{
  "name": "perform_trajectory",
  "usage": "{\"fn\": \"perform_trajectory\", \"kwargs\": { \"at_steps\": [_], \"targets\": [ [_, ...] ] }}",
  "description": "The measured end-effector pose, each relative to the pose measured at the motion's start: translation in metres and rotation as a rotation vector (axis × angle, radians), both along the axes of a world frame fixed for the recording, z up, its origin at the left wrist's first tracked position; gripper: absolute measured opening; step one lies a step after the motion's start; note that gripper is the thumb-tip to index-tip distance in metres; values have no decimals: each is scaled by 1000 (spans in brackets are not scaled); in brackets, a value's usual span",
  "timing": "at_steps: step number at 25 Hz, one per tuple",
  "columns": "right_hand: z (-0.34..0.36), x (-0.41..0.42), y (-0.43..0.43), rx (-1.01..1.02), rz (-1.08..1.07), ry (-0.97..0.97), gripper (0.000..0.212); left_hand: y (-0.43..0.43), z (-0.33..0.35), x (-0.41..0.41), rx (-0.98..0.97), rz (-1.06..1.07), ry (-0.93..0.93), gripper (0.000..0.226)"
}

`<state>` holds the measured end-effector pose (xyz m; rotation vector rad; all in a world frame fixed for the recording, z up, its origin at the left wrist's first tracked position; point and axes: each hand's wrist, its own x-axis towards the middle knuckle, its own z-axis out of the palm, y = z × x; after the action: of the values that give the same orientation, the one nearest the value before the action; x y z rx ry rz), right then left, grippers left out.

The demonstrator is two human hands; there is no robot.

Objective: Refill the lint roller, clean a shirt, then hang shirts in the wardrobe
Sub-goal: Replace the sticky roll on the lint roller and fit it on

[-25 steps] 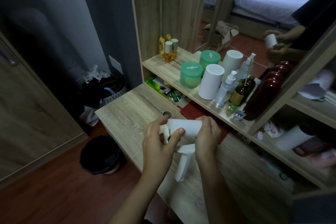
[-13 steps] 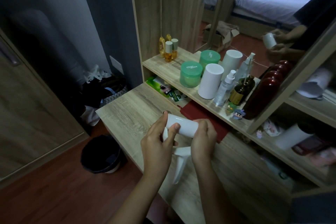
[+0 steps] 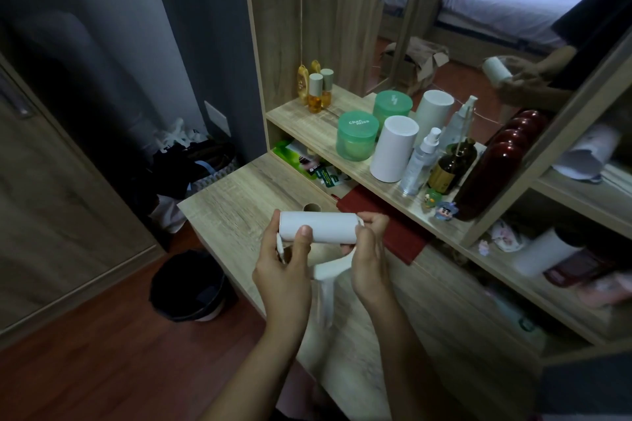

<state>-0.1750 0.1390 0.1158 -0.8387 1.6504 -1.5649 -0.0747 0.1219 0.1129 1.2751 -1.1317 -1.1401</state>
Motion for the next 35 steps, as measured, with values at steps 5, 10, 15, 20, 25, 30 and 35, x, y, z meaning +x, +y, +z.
{"fn": "perform_trajectory", "kwargs": {
  "at_steps": [5,10,15,20,25,30,35],
  "targets": [
    [-5,0,-1,-61,131,98,27,-5,5,4,71,63,305,48],
    [-5,4,-3,-98,62,166,40,-7,9,6,132,90,327,37],
    [-2,6,-6,-62,55,173,41,-12,9,9,139,98,325,28],
    [-2,6,-4,-38,60,221,41,-15,9,11,166,77,314,35],
    [-1,5,-3,-22,61,256,42,-15,8,12,171,69,316,26],
    [1,2,-2,-12,65,283,41,-15,9,14,175,50,285,27],
    [2,-2,1,-17,68,320,40,-16,10,13,182,57,296,28]
  ]
}}
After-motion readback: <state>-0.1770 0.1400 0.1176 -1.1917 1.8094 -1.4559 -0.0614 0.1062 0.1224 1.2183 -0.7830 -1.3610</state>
